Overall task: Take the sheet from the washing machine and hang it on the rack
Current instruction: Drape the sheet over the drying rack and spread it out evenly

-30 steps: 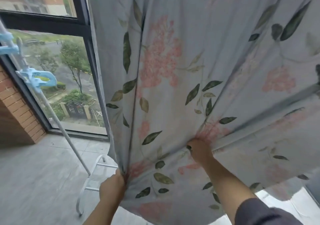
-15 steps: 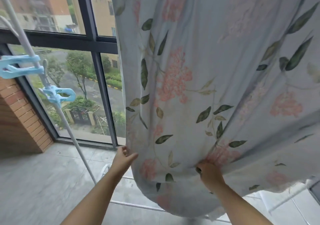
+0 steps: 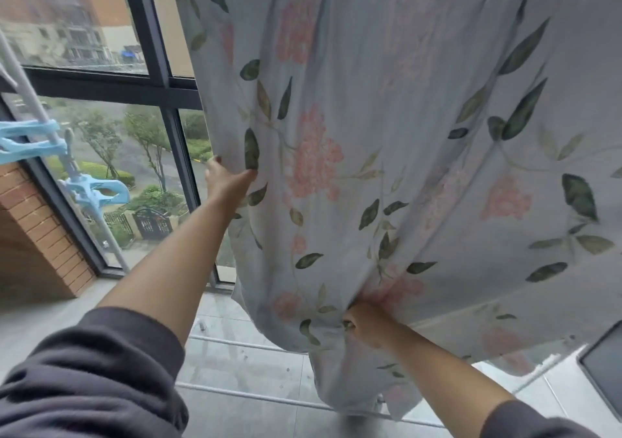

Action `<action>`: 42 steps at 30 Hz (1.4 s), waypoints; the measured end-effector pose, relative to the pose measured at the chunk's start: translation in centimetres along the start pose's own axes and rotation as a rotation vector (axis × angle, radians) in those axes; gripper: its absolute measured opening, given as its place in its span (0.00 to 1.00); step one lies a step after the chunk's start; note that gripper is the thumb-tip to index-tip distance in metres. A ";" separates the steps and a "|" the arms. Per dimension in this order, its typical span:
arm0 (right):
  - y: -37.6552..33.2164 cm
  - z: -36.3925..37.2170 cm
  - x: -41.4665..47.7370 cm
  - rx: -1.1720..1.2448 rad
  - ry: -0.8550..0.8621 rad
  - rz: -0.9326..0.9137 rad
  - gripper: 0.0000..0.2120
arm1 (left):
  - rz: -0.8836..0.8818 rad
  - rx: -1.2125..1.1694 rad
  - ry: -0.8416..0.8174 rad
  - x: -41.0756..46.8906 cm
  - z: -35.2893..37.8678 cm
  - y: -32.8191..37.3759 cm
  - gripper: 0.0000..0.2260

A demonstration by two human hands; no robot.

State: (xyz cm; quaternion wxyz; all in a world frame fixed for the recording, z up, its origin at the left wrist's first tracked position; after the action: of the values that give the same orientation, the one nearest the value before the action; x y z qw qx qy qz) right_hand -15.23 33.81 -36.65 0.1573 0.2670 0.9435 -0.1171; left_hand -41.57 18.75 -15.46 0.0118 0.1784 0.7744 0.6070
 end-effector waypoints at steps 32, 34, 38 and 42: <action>-19.6 -48.1 -1.3 -0.110 1.278 0.022 0.21 | 0.526 0.134 0.485 16.3 -26.3 16.4 0.14; -20.2 -48.8 -1.0 -0.190 1.275 0.078 0.24 | 0.562 0.280 0.505 18.0 -28.1 17.0 0.13; -21.1 -49.8 -1.0 -0.253 1.297 0.078 0.34 | 0.614 0.600 0.514 20.3 -30.1 18.9 0.12; -21.9 -50.7 -0.8 -0.244 1.235 0.056 0.32 | 0.603 0.878 0.440 23.4 -30.3 20.1 0.10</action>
State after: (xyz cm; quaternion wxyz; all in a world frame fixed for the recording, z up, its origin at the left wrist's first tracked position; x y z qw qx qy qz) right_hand -38.32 30.74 13.37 -0.3843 0.2900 0.8595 0.1715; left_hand -65.30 1.23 16.16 -0.3984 0.2489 0.8528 0.2282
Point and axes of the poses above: each hand's wrist, its own x-axis towards the middle knuckle, its own z-axis out of the palm, y = z × x, the point moved 6 cm from there along x, towards the middle knuckle, and after that the axes turned 9 degrees about z, right-handed, at the moved point
